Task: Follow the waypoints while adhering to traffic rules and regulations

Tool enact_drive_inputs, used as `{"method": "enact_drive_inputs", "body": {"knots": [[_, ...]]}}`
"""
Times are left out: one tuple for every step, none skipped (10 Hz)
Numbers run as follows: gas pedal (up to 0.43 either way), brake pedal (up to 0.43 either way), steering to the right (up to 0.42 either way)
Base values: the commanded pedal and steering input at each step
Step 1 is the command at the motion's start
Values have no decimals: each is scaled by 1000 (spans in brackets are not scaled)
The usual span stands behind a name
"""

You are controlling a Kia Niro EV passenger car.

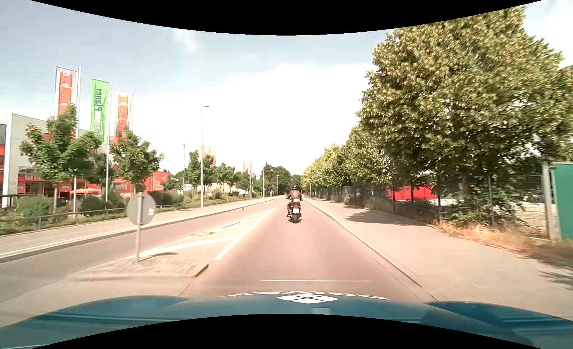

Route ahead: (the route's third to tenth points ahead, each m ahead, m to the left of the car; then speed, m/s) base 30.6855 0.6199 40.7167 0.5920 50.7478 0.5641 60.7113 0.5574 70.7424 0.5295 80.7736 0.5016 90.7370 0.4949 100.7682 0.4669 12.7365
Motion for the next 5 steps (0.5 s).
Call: {"method": "enact_drive_inputs", "body": {"knots": [[0, 0, -8], [0, 0, -8], [8, 0, -7], [8, 0, -7], [8, 0, -7]]}}
